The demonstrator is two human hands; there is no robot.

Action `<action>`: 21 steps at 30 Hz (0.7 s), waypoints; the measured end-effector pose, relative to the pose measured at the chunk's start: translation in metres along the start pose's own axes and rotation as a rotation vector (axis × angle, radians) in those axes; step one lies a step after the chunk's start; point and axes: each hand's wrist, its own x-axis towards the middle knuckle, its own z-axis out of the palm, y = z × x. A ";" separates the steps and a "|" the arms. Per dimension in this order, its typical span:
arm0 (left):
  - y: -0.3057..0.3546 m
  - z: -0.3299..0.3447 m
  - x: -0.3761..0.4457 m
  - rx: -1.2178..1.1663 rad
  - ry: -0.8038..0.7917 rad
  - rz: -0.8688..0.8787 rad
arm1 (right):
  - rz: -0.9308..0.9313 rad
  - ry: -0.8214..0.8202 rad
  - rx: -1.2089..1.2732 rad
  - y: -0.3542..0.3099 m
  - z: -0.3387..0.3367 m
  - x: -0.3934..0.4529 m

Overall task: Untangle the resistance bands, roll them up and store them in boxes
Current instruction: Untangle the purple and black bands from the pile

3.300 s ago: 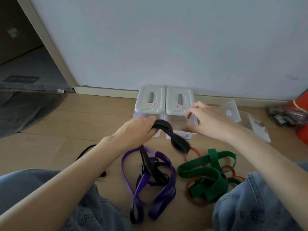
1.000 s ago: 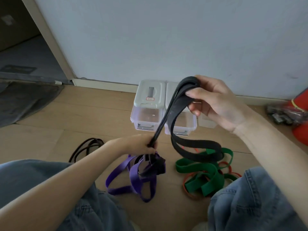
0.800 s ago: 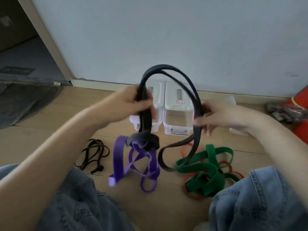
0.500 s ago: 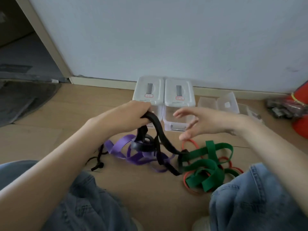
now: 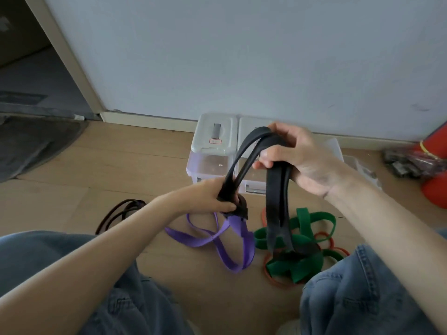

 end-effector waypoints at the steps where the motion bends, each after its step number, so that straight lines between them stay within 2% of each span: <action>1: -0.001 -0.007 0.000 0.032 0.041 0.006 | -0.025 0.039 0.005 -0.003 -0.003 -0.001; 3: 0.003 -0.032 -0.002 0.099 0.264 0.054 | -0.086 0.085 -0.047 -0.012 -0.011 -0.005; 5: 0.009 -0.057 -0.010 0.054 0.576 0.176 | -0.104 0.088 -0.245 -0.021 -0.021 -0.007; 6: 0.012 -0.063 -0.014 0.030 0.669 0.223 | -0.052 0.062 -0.383 -0.023 -0.025 -0.008; 7: 0.015 -0.063 -0.017 0.067 0.665 0.211 | 0.042 0.007 -0.533 -0.020 -0.027 -0.008; 9: 0.015 -0.043 -0.017 0.313 0.399 0.095 | 0.222 -0.115 -0.812 -0.003 -0.024 -0.007; 10: 0.012 -0.032 -0.015 0.407 0.268 0.058 | 0.257 -0.129 -0.885 0.008 -0.020 -0.005; 11: 0.010 -0.025 -0.013 0.441 0.218 0.050 | 0.253 -0.104 -0.886 0.016 -0.017 -0.003; 13: 0.010 -0.027 -0.012 0.378 0.291 0.067 | 0.221 -0.045 -0.776 0.024 -0.012 0.000; 17: 0.016 -0.031 -0.013 0.221 0.405 0.171 | 0.228 -0.090 -0.706 0.023 -0.004 0.005; 21: 0.018 -0.031 -0.012 0.097 0.479 0.074 | 0.196 -0.027 -0.517 0.015 -0.003 0.005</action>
